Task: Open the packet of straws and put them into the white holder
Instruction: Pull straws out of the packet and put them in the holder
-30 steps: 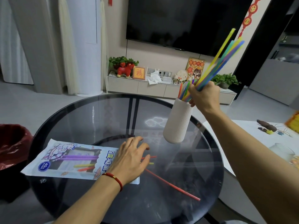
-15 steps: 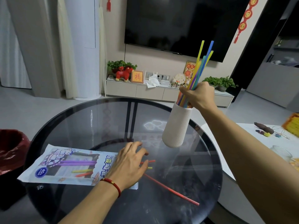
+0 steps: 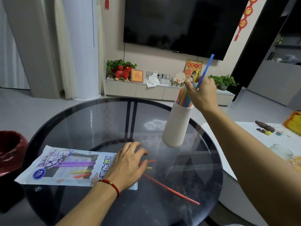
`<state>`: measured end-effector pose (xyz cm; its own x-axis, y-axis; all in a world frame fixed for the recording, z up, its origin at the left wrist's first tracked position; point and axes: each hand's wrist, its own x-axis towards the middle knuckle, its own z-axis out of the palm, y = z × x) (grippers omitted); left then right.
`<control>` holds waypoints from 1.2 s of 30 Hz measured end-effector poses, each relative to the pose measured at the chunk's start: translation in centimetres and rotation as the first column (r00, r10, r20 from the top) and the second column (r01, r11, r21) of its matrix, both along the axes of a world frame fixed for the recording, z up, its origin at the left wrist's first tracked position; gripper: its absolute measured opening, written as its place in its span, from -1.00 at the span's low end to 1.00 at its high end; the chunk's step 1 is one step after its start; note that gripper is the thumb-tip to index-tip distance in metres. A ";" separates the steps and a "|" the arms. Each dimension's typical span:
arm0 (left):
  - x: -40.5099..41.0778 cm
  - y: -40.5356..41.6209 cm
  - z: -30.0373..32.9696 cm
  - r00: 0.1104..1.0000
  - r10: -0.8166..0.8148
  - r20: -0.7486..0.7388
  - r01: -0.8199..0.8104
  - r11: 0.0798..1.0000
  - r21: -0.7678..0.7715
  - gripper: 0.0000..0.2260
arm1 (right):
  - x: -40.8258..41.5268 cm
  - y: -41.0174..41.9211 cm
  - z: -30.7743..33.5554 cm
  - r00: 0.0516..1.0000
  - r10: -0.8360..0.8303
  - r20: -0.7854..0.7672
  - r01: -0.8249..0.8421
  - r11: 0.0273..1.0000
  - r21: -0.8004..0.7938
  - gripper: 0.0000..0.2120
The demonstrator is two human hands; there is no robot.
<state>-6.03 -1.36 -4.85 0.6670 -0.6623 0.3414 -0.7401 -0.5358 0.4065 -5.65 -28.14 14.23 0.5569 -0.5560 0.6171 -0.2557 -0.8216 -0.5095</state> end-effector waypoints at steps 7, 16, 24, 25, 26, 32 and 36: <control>0.1 0.0 -0.1 1.000 0.006 -0.014 -0.006 1.000 0.004 -0.73 | -1.1 1.1 2.2 0.899 0.227 0.373 -0.234 0.972 -0.027 -0.18; 0.4 0.7 0.3 0.998 -0.047 0.031 0.043 0.995 0.094 -0.52 | -0.4 0.6 -1.6 0.936 0.179 -0.302 -0.260 0.933 -0.250 -0.58; 1.2 4.2 0.3 0.993 -0.070 -0.099 0.115 0.799 0.590 0.21 | -7.7 4.8 -5.7 0.819 0.446 -0.361 -0.559 0.762 -0.327 -0.74; 1.2 4.3 0.3 0.993 -0.068 -0.095 0.112 0.794 0.598 0.22 | -8.8 5.3 -7.5 0.691 0.430 -0.581 -0.619 0.768 -0.168 -0.72; 1.2 4.3 0.4 0.994 -0.069 -0.088 0.108 0.795 0.596 0.22 | -9.8 5.4 -9.5 0.538 0.375 -0.755 -0.635 0.770 -0.069 -0.68; 0.6 4.0 0.7 0.996 -0.088 -0.033 0.092 0.853 0.514 0.16 | -12.9 5.5 -16.8 0.387 0.377 -0.841 -0.648 0.761 0.043 -0.78; -0.1 3.2 1.1 0.993 -0.099 0.062 0.055 0.866 0.497 0.08 | -12.3 6.8 -17.8 0.553 0.414 -0.723 -0.735 0.652 -0.188 -0.85</control>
<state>-6.11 1.88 -3.76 0.5907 -0.8068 0.0070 -0.8064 -0.5901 0.0397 -17.99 -21.36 -3.54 0.9591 0.2601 0.1121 0.2616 -0.9652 0.0008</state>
